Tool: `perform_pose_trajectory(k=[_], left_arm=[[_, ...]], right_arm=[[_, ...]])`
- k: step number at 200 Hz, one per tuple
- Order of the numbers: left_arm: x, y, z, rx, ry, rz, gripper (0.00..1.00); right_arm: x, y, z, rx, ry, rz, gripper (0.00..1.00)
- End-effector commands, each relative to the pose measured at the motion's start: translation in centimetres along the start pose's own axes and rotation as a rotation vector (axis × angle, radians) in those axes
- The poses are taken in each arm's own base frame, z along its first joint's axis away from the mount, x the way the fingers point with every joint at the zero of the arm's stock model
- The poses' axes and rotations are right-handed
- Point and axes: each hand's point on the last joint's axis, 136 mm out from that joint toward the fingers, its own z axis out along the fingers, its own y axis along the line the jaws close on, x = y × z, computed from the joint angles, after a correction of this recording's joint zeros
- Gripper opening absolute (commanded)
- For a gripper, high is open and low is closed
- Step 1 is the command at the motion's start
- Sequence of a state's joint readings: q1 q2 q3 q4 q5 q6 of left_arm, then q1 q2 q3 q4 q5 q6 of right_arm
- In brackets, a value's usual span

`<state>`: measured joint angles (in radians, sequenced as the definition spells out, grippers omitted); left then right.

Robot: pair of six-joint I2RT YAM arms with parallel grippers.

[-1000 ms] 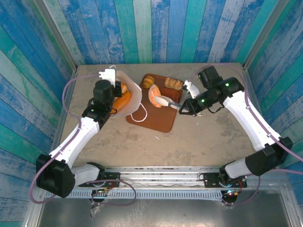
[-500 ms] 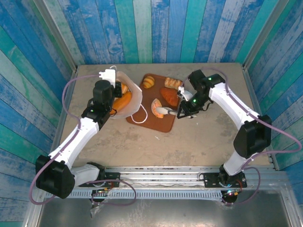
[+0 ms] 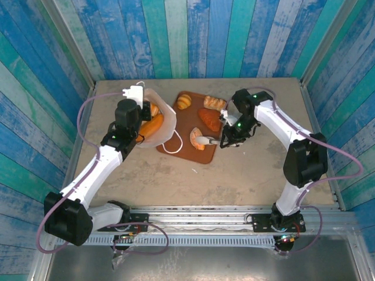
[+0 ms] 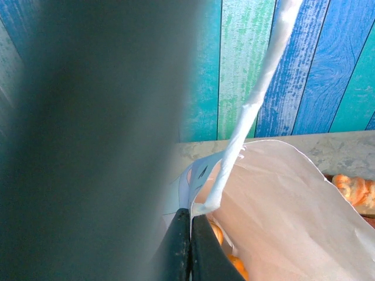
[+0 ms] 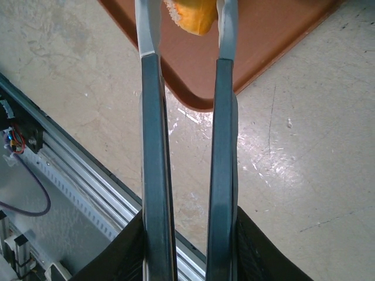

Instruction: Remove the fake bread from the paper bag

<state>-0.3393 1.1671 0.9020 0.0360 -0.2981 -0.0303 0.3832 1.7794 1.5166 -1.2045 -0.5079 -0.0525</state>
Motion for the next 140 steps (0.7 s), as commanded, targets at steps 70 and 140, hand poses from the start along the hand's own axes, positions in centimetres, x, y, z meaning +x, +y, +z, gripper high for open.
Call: perform_pose_trajectory(k=[70,140], left_arm=[[-2.7,0.2,-1.0,0.014,-0.089,-0.043,0.0],[-2.8,0.2,-1.1,0.014,-0.091,-0.043,0.01]], right_arm=[[-1.4,-2.2,-1.3,0.105,-0.022,0.056,0.47],[-1.7,-2.2,-2.8,0.153,-0.069,0.062,0.47]])
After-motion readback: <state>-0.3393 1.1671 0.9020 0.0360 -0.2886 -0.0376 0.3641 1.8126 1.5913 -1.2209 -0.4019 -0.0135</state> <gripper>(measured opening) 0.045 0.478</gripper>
